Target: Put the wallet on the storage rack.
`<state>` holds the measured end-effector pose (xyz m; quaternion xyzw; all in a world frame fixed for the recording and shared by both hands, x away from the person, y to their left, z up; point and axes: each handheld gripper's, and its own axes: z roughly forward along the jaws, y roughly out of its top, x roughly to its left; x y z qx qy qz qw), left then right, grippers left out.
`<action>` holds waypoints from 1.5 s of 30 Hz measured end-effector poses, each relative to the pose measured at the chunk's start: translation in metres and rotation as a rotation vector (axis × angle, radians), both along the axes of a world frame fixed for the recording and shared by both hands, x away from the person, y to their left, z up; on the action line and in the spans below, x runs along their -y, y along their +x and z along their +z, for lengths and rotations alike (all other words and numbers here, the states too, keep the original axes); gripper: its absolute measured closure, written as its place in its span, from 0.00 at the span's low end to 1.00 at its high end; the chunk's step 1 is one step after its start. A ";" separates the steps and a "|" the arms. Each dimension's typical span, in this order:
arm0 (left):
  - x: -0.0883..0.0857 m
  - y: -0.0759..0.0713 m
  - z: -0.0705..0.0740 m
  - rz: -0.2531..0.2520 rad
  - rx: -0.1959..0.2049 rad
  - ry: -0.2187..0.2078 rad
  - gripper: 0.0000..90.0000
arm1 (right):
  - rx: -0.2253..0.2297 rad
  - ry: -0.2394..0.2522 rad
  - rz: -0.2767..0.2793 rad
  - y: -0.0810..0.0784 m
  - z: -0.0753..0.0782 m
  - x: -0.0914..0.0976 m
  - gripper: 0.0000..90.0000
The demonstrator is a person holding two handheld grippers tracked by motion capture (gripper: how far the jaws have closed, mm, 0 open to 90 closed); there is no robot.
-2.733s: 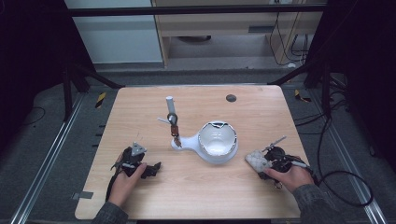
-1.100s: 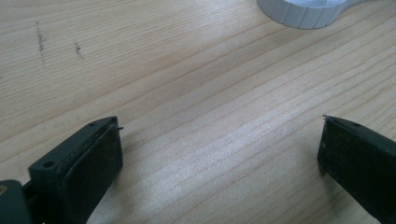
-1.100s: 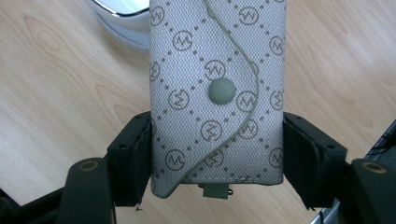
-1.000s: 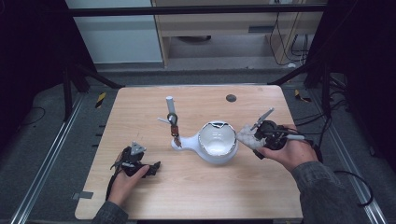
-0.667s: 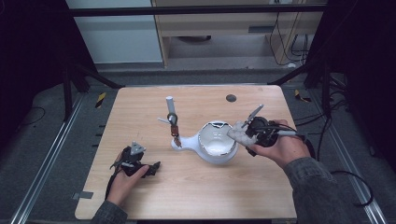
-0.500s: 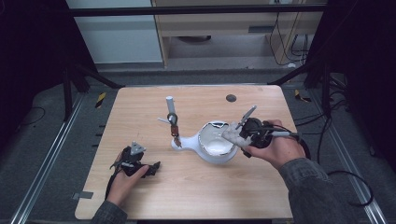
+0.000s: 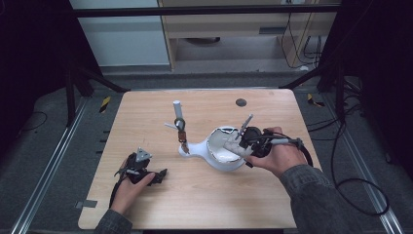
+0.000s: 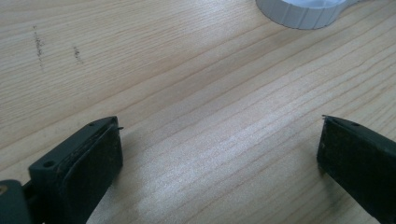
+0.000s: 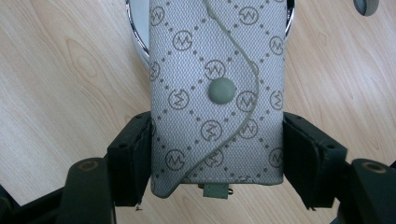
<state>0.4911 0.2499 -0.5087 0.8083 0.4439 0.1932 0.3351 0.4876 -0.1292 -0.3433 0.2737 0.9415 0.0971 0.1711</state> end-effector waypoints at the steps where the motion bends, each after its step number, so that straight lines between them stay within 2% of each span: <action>1: 0.000 0.000 0.000 0.000 0.000 0.000 0.00 | 0.000 0.000 0.000 0.000 0.000 0.000 0.35; 10: 0.000 0.000 0.000 -0.003 0.001 0.000 0.00 | -0.010 0.000 0.014 -0.001 0.000 -0.007 0.35; 17: 0.000 0.000 0.000 -0.003 0.001 0.000 0.00 | -0.026 -0.017 0.020 -0.001 -0.006 -0.012 0.35; 26: 0.000 0.000 0.000 -0.007 0.000 0.002 0.00 | -0.059 -0.071 0.033 0.008 -0.014 -0.032 0.35; 38: -0.001 0.001 0.000 -0.010 -0.001 0.002 0.00 | -0.087 -0.118 0.028 0.019 -0.020 -0.042 0.35; 45: -0.001 0.001 0.000 -0.012 -0.001 0.002 0.00 | -0.094 -0.129 0.022 0.024 -0.022 -0.045 0.35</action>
